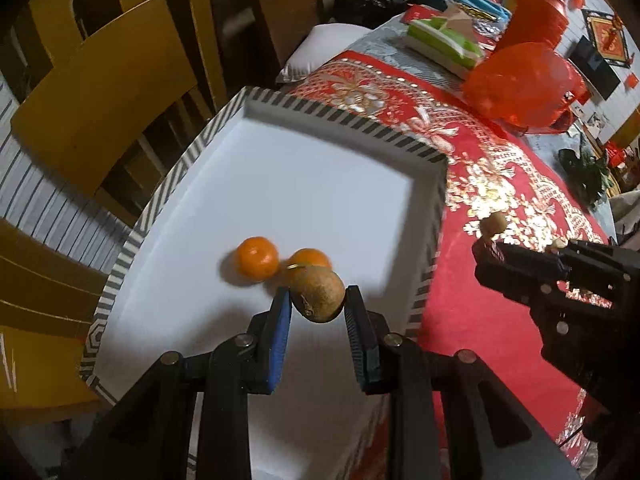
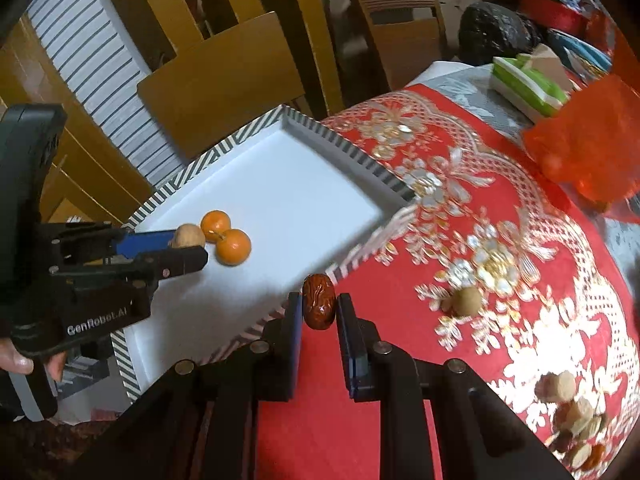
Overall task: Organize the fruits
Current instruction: 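Carry the brown fruit and the red date over the white tray with both grippers, then open the left gripper on the tray while the right gripper releases the date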
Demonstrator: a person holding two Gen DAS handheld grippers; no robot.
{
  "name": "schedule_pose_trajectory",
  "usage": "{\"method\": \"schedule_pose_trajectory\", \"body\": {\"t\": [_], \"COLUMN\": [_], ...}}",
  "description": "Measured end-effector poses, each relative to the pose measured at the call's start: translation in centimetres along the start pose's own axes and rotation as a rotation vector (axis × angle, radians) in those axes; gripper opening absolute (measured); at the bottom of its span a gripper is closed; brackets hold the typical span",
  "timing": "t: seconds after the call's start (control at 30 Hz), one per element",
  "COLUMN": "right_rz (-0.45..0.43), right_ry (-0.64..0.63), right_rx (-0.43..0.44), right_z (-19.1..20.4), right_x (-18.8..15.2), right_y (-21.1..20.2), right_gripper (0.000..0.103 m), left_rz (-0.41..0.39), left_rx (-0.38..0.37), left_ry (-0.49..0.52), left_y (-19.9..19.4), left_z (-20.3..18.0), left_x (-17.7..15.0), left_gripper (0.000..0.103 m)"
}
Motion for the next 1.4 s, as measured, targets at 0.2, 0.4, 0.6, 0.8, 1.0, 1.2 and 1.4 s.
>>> {"method": "schedule_pose_trajectory", "body": {"t": [0.2, 0.4, 0.6, 0.8, 1.0, 1.2, 1.4], "right_rz": [0.020, 0.054, 0.090, 0.117, 0.121, 0.110, 0.063], "right_ry": [-0.024, -0.047, -0.058, -0.051, -0.040, -0.015, -0.003], "right_rx": [0.028, 0.051, 0.059, 0.062, 0.063, 0.078, 0.079], "right_z": [1.2, 2.3, 3.0, 3.2, 3.2, 3.1, 2.9], "right_x": [1.0, 1.7, 1.9, 1.5, 1.3, 1.3, 1.7], "right_y": [2.6, 5.6, 8.6, 10.1, 10.4, 9.7, 7.5], "right_gripper": [0.019, 0.019, 0.019, 0.019, 0.019, 0.042, 0.043], "left_rz": [0.024, 0.050, 0.071, 0.086, 0.073, 0.040, 0.018], "left_rx": [0.025, 0.042, 0.041, 0.036, 0.041, 0.056, 0.076], "left_ry": [-0.028, -0.060, -0.088, -0.099, -0.099, -0.103, -0.090], "left_y": [0.6, 1.3, 1.9, 2.4, 2.4, 1.7, 0.8], "left_z": [2.3, 4.5, 5.8, 6.1, 6.1, 6.0, 5.3], "left_x": [-0.8, -1.8, -2.8, -3.4, -3.2, -2.5, -1.8], "left_gripper": [0.026, 0.026, 0.026, 0.026, 0.044, 0.065, 0.069]}}
Point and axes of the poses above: each gripper's, at about its wrist camera, not at the fingertips, and y roughly the way its jaws point, z to its left, x to its top, the point moved 5 cm from there along y, roughly the way its jaws point, and after that the axes turned 14 degrees about -z, right-handed, at the moved point
